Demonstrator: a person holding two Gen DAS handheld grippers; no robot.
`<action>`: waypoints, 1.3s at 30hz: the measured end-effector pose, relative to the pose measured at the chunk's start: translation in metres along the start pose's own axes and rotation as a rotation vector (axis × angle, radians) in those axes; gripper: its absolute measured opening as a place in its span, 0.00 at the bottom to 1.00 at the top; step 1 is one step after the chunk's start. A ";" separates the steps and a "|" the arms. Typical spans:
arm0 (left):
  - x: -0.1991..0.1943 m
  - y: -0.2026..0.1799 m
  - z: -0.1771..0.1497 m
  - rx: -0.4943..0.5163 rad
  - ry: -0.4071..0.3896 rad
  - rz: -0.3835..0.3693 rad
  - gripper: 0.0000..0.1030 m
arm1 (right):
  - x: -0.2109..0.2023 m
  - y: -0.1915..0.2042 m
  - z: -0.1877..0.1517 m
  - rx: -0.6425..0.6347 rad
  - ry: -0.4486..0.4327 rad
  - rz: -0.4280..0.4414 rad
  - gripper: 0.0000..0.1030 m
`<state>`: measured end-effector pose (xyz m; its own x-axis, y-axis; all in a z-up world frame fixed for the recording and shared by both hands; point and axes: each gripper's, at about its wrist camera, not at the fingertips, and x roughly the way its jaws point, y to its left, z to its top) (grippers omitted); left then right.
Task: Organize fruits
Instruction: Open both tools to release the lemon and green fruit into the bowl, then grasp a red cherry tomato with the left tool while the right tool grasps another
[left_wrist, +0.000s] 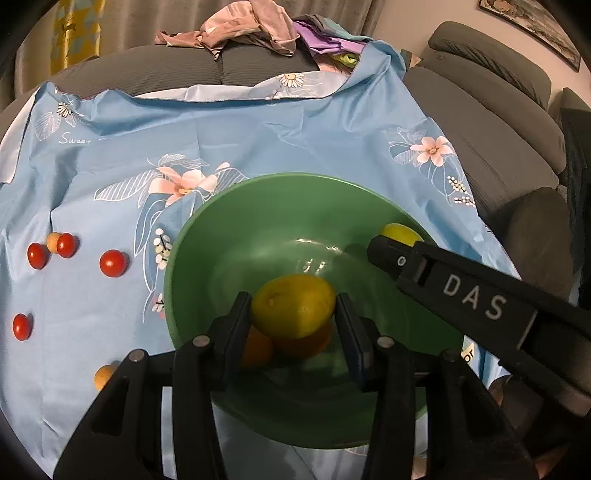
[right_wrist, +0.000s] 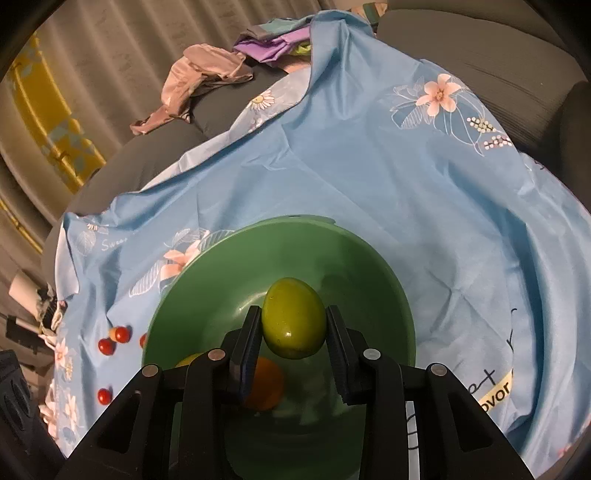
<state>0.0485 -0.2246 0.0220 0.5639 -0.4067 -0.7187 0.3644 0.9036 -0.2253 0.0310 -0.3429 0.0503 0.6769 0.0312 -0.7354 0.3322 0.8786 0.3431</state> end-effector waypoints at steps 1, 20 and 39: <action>0.000 -0.001 0.000 0.001 0.004 0.000 0.45 | 0.000 0.000 0.000 0.000 -0.001 -0.001 0.35; -0.097 0.094 -0.012 -0.247 -0.161 0.092 0.66 | -0.038 0.043 -0.005 -0.130 -0.135 0.121 0.52; -0.067 0.249 -0.040 -0.682 -0.051 0.280 0.51 | 0.017 0.205 -0.023 -0.512 0.087 0.299 0.52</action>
<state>0.0721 0.0335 -0.0118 0.6082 -0.1390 -0.7815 -0.3307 0.8507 -0.4087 0.0955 -0.1509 0.0944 0.6290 0.3322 -0.7029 -0.2375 0.9430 0.2332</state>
